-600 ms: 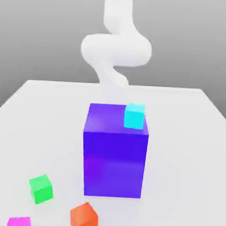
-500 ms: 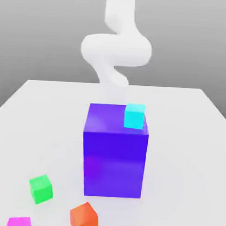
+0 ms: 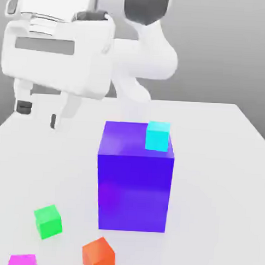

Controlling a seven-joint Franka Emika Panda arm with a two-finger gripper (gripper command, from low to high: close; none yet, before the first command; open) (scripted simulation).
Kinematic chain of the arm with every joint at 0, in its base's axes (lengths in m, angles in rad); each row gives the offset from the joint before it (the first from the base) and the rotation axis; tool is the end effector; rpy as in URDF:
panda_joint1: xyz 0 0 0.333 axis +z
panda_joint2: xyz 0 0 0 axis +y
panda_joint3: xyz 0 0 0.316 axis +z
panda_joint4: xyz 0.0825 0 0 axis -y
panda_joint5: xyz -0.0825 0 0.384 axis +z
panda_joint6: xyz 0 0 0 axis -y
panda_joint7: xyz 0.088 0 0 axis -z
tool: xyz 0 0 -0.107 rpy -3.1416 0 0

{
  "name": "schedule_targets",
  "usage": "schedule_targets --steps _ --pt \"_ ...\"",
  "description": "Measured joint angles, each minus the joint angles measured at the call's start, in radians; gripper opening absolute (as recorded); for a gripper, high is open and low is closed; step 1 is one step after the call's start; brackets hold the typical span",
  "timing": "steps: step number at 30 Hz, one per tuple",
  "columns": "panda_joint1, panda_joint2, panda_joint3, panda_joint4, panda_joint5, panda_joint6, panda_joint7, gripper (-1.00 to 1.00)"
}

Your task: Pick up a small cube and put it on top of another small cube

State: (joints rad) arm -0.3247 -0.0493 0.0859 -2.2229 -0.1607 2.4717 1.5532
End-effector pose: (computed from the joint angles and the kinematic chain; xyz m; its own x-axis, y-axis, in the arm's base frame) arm 0.5302 -0.1283 0.4264 -0.1285 -0.9816 0.1410 -0.9556 0.0846 -0.2822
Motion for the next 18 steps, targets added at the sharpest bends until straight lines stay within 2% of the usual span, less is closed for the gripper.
schedule_targets --steps 6,13,17,18 --pt "-0.036 0.212 -0.030 0.020 0.016 0.056 0.175 0.00" --pt "-0.070 0.450 -0.059 0.043 0.122 0.127 0.315 0.00" --pt "-0.074 0.595 -0.064 0.072 0.134 0.226 0.333 0.00" --pt "-0.073 0.618 -0.065 0.078 0.133 0.243 0.334 -1.00"
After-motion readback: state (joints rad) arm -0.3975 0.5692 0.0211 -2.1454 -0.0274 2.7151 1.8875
